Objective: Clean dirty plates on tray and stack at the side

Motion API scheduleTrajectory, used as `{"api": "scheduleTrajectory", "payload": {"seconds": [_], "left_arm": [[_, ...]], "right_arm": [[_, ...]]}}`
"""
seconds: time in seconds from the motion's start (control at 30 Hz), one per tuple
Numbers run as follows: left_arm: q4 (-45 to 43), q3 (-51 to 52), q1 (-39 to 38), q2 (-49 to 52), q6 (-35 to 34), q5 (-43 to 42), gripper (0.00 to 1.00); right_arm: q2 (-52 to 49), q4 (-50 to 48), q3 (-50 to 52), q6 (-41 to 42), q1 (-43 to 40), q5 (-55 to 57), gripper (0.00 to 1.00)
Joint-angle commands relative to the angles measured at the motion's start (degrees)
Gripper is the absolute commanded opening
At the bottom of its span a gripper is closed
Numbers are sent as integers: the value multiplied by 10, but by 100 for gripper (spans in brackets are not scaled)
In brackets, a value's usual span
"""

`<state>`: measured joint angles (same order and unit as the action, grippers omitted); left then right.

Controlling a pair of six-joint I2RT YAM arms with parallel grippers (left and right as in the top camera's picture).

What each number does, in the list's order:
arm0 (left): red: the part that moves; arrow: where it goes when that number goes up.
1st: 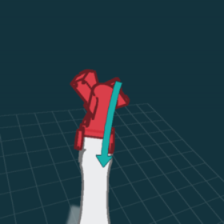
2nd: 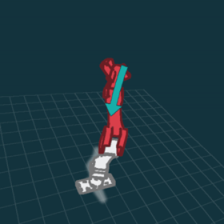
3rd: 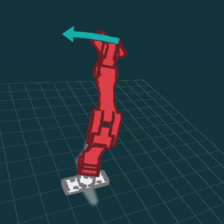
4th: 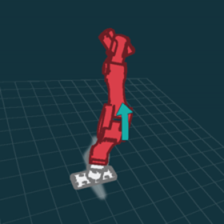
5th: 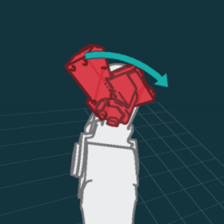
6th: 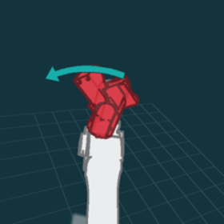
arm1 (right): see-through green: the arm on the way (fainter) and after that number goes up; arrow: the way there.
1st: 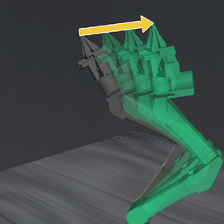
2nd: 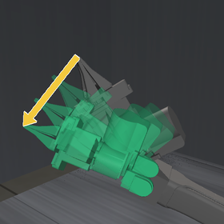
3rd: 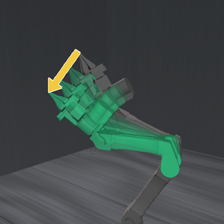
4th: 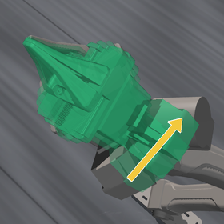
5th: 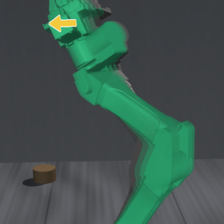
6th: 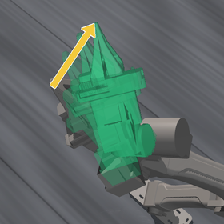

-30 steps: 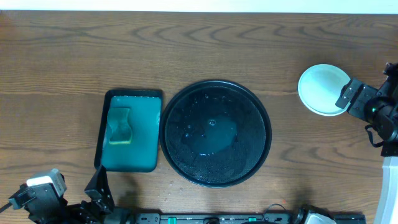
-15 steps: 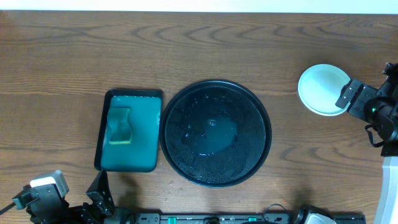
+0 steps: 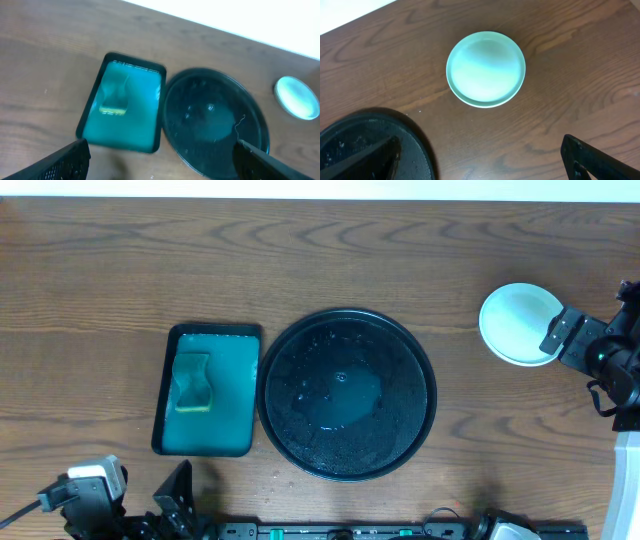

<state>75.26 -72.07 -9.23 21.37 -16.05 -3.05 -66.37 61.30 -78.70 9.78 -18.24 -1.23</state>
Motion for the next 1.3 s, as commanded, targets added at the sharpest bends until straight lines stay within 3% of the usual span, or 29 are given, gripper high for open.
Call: {"api": "scheduleTrajectory", "payload": {"seconds": [0.0,0.17,0.47,0.67,0.77,0.93,1.27], "left_arm": [[-46,11,-2,-1,4,11,91],[-201,93,-2,-48,24,27,91],[-562,352,32,-171,40,26,91],[-815,499,78,-192,40,-23,91],[-898,554,92,-200,40,-43,91],[-943,615,93,-213,41,-40,91],[-947,698,93,-213,42,-31,91]], "right_arm": [[0,0,-4,-9,4,8,99],[0,0,-4,-9,5,8,99],[0,0,-4,-9,5,8,99],[0,0,-4,-9,5,8,99],[0,0,-4,-9,5,8,99],[0,1,-4,-9,5,8,99],[0,0,-4,-9,4,8,99]]}}
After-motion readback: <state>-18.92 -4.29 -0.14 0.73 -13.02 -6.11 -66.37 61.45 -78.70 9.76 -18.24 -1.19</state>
